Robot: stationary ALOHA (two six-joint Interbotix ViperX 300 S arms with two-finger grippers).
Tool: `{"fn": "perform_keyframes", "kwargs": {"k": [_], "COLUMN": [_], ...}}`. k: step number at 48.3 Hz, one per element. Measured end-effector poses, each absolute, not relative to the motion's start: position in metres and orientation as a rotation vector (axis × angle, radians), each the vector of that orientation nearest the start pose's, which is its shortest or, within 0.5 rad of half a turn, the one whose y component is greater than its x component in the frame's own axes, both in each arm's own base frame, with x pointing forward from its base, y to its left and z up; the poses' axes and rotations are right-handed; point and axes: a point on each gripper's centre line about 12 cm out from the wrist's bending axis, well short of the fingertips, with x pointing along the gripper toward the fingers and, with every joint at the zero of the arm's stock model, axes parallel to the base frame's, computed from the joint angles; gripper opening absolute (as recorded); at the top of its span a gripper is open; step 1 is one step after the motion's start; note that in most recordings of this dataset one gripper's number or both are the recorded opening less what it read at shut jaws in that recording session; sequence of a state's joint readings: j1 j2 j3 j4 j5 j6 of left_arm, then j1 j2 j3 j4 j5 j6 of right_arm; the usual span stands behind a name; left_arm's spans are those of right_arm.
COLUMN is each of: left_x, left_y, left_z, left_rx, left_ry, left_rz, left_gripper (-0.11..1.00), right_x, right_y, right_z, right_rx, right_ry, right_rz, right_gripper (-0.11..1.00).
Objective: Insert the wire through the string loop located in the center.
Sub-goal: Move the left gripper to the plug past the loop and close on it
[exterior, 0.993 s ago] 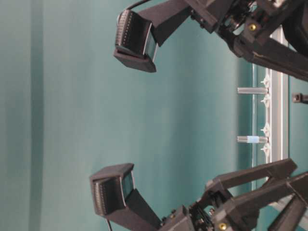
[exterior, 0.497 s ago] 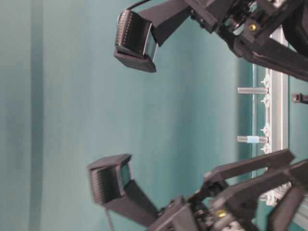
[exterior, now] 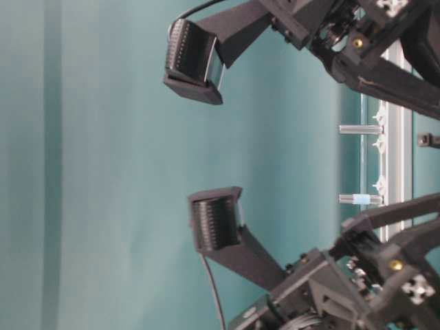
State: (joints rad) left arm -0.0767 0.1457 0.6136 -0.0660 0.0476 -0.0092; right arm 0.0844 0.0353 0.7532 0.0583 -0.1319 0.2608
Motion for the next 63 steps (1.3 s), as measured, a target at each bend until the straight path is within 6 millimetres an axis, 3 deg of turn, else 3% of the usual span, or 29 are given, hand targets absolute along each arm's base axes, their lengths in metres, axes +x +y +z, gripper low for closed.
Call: {"fn": "perform_keyframes", "kwargs": {"k": [9, 14, 17, 25, 28, 63], "left_x": [0.4007, 0.4012, 0.4016, 0.4026, 0.4026, 0.4021], "left_y": [-0.0312, -0.0311, -0.0311, -0.0311, -0.0311, -0.0316], "left_z": [0.1227, 0.1232, 0.1236, 0.1246, 0.1245, 0.1241], "left_rx": [-0.04, -0.037, -0.037, -0.033, -0.034, -0.032], "left_ry": [0.81, 0.804, 0.799, 0.787, 0.784, 0.781], "left_rz": [-0.046, -0.047, -0.047, -0.048, -0.047, -0.049], "left_gripper": [0.9, 0.82, 0.69, 0.21, 0.11, 0.11], "right_x": [0.3739, 0.3739, 0.374, 0.3739, 0.374, 0.374], "right_y": [0.0301, 0.0301, 0.0301, 0.0301, 0.0301, 0.0296], "right_z": [0.1402, 0.1396, 0.1398, 0.1396, 0.1398, 0.1404], "right_rx": [0.279, 0.279, 0.279, 0.279, 0.28, 0.273], "right_ry": [0.662, 0.663, 0.662, 0.663, 0.662, 0.66], "right_rz": [-0.033, -0.033, -0.033, -0.033, -0.034, -0.032], "right_gripper": [0.08, 0.08, 0.08, 0.08, 0.08, 0.08]}}
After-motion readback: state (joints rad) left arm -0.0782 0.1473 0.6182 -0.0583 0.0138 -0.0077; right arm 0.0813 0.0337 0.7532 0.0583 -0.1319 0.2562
